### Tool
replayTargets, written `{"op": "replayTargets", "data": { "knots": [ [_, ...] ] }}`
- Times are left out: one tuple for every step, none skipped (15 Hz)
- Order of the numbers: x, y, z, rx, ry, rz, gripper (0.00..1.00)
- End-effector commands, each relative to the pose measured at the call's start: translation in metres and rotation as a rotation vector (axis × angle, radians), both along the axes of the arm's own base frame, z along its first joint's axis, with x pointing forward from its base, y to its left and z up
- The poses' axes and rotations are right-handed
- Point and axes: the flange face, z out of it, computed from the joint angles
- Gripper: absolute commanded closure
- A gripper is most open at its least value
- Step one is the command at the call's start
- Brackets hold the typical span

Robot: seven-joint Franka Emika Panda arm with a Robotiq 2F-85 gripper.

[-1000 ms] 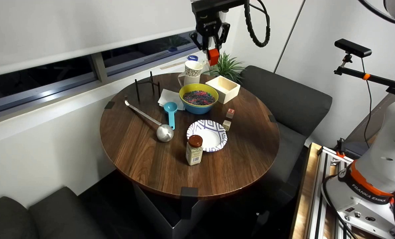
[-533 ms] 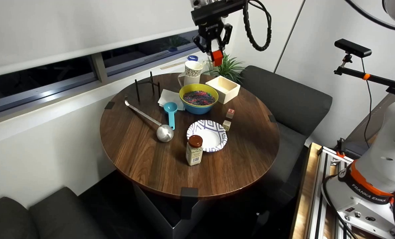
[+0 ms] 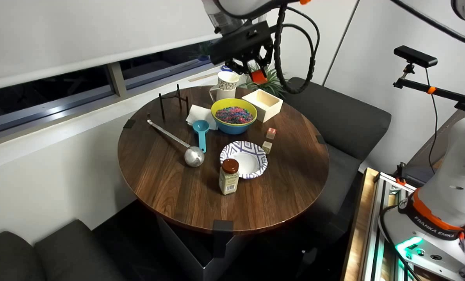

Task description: Remove the orange block from the yellow bowl and put it on the table

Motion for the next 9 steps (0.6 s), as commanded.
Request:
{"op": "replayTargets", "data": {
  "knots": [
    [-0.035,0.015,-0.026,-0.128,-0.107,-0.01,0.92],
    [-0.041,0.018,-0.032,-0.145,-0.145,-0.005,0.92],
    [-0.046,0.021,-0.037,-0.139,-0.195,0.003,0.92],
    [-0.052,0.024,-0.044,-0.138,-0.232,0.01,0.92],
    [-0.056,0.028,-0.052,-0.121,-0.283,0.024,0.92],
    [-0.061,0.032,-0.058,-0.103,-0.331,0.044,0.92],
    [-0.067,0.032,-0.066,-0.085,-0.376,0.054,0.92],
    [-0.073,0.033,-0.076,-0.054,-0.417,0.053,0.92],
    [-0.082,0.03,-0.088,-0.047,-0.431,0.04,0.92]
  ]
}}
